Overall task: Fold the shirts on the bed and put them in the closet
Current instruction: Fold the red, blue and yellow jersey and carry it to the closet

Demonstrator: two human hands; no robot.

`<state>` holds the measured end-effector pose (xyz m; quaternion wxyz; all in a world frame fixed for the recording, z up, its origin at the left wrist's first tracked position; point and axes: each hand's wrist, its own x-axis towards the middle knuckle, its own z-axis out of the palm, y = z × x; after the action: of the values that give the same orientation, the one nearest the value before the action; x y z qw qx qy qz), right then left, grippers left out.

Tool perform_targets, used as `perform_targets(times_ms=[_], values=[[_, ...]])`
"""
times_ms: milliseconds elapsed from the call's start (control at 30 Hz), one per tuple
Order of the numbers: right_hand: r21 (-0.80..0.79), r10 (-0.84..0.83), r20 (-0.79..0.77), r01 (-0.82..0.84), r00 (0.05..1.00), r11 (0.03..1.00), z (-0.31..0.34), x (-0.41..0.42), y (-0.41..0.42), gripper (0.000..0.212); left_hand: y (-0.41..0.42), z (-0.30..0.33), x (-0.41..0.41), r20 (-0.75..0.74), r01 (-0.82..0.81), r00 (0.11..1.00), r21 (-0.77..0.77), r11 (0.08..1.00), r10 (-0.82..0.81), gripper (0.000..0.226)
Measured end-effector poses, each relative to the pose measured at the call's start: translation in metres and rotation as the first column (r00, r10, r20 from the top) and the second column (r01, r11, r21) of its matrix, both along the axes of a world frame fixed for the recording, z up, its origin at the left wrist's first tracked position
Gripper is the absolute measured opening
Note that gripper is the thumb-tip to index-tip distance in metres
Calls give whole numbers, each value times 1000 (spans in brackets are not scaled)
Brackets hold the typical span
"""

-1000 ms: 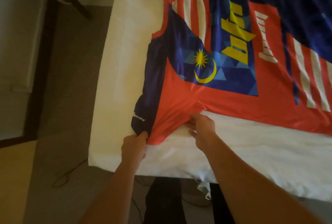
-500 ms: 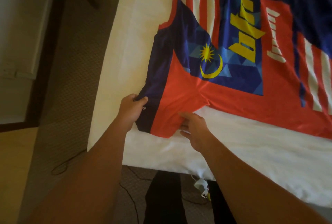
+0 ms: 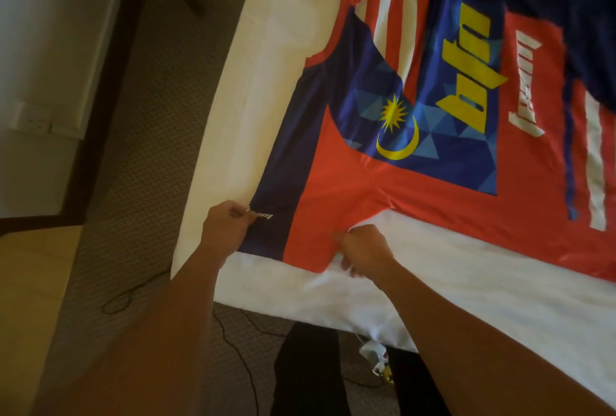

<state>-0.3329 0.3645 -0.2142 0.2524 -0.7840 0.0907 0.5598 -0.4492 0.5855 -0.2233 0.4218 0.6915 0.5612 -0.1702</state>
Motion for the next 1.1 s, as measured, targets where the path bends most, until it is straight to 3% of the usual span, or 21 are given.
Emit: perform_targets(times_ms=[100,167,267,433,600,767,867,967,1100], values=[[-144,76,376,-22,923,989,11,28,0,32,2,6,21,-62,45,997,66,997,-41,24],[-132,81,508,-15,857,991,15,58,7,26,4,11,50,-54,55,997,136,989,-48,28],[-71,86,615,-53,784,996,12,112,30,19,8,12,103,69,41,996,161,986,-53,22],[-14,181,740,-254,648,967,-2,206,82,13,24,7,191,234,31,971,109,994,-56,19],[-37,269,809,-412,523,911,-13,276,145,40,37,-8,244,286,-7,958,65,998,-12,15],[-221,471,773,-515,425,828,-25,320,198,57,44,-26,261,258,54,963,98,994,-78,24],[-382,604,721,-532,340,756,-30,330,212,46,51,-36,255,285,151,943,85,985,-169,16],[-295,501,807,-521,312,801,-32,332,227,26,64,-38,246,413,8,910,98,995,-48,6],[-121,381,840,-552,386,825,-33,323,235,27,68,-37,223,436,-216,879,3,976,193,10]])
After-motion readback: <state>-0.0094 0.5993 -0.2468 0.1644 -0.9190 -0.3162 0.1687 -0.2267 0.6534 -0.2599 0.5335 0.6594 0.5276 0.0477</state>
